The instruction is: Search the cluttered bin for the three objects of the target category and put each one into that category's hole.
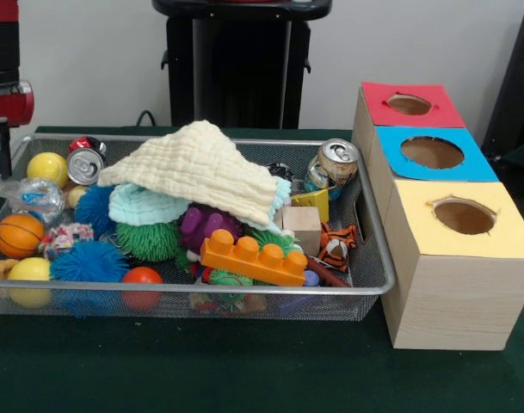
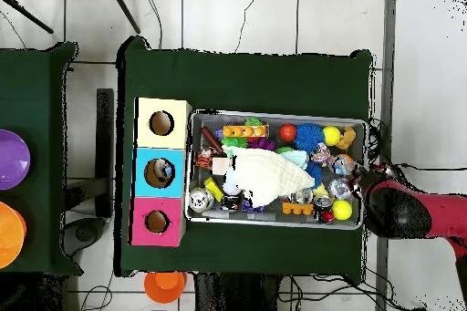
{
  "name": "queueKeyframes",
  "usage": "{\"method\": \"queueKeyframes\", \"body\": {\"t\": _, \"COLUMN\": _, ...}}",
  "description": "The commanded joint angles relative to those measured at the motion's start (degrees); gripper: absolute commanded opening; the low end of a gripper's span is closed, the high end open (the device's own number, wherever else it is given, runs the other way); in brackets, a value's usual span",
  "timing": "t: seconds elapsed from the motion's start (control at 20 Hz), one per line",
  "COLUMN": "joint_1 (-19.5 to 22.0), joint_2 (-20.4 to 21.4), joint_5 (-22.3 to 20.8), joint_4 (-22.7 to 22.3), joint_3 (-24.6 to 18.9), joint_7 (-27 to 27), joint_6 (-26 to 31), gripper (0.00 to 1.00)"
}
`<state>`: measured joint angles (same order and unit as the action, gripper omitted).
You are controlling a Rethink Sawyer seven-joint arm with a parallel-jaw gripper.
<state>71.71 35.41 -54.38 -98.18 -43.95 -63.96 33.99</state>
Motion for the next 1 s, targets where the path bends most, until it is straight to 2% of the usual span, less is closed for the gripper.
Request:
{"method": "queueKeyframes", "body": {"t": 0.05, "joint_1": -0.63, "joint_2": 2.07, "joint_5": 0.20, "joint_4": -4.73, "joint_3": -3.12, "joint_7": 7.91, "joint_6": -2.06, "gripper": 0.00}}
{"method": "queueKeyframes", "body": {"t": 0.25, "joint_1": 0.04, "joint_2": 3.16, "joint_5": 1.89, "joint_4": -6.27, "joint_3": -4.55, "joint_7": 7.69, "joint_6": -1.33, "gripper": 0.00}}
{"method": "queueKeyframes", "body": {"t": 0.55, "joint_1": 4.10, "joint_2": 7.00, "joint_5": 9.49, "joint_4": -10.18, "joint_3": -10.19, "joint_7": 11.13, "joint_6": 3.32, "gripper": 0.00}}
{"method": "queueKeyframes", "body": {"t": 0.8, "joint_1": 6.60, "joint_2": 12.30, "joint_5": 14.59, "joint_4": -12.31, "joint_3": -13.73, "joint_7": 13.07, "joint_6": 7.48, "gripper": 0.00}}
{"method": "queueKeyframes", "body": {"t": 1.0, "joint_1": 7.57, "joint_2": 16.59, "joint_5": 17.92, "joint_4": -13.79, "joint_3": -15.97, "joint_7": 12.69, "joint_6": 9.41, "gripper": 0.00}}
